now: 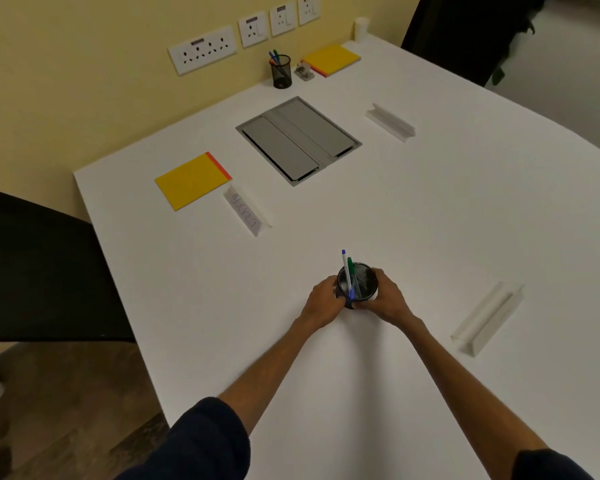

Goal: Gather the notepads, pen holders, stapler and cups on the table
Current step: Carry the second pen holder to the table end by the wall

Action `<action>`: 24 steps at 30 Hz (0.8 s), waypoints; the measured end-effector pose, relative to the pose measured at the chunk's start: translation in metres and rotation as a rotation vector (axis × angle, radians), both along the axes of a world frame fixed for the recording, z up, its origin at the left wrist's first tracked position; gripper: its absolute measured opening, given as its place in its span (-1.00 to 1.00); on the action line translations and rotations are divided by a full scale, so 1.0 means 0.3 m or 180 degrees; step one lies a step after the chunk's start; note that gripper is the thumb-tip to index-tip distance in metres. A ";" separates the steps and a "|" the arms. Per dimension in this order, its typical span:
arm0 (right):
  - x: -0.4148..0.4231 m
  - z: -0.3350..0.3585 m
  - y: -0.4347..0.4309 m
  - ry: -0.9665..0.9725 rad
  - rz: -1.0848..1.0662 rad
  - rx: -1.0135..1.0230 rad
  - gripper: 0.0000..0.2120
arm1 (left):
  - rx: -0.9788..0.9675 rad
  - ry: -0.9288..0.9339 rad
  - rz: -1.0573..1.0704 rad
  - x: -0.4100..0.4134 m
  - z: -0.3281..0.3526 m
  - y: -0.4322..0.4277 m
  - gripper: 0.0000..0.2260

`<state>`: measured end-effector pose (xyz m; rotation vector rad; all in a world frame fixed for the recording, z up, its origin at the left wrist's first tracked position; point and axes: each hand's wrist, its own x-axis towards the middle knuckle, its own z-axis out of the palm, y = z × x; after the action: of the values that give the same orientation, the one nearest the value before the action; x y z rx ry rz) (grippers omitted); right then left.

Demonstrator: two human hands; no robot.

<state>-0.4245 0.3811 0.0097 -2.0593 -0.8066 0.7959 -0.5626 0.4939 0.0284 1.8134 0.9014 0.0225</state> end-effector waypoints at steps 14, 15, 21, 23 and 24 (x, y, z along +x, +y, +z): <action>-0.268 0.148 0.122 0.0008 0.0558 0.0351 -0.21 | 0.0257 -0.0349 0.0414 -0.381 0.162 0.073 -0.49; -0.307 0.165 0.149 0.0033 0.0640 0.0407 -0.22 | 0.0303 -0.0380 0.0454 -0.432 0.176 0.090 -0.49; -0.529 0.273 0.310 0.0357 0.1153 0.0647 -0.23 | 0.0355 -0.0702 0.1139 -0.720 0.239 0.196 -0.60; -0.603 0.310 0.373 0.0429 0.1327 0.0688 -0.20 | 0.0218 -0.0888 0.1342 -0.813 0.259 0.226 -0.61; -0.642 0.329 0.404 0.0457 0.1379 0.0715 -0.19 | 0.0146 -0.0989 0.1436 -0.858 0.271 0.240 -0.61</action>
<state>-0.6170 0.5024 0.1084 -1.6296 -1.2217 1.0217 -0.8199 0.5660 0.1097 1.5574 1.0684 0.5973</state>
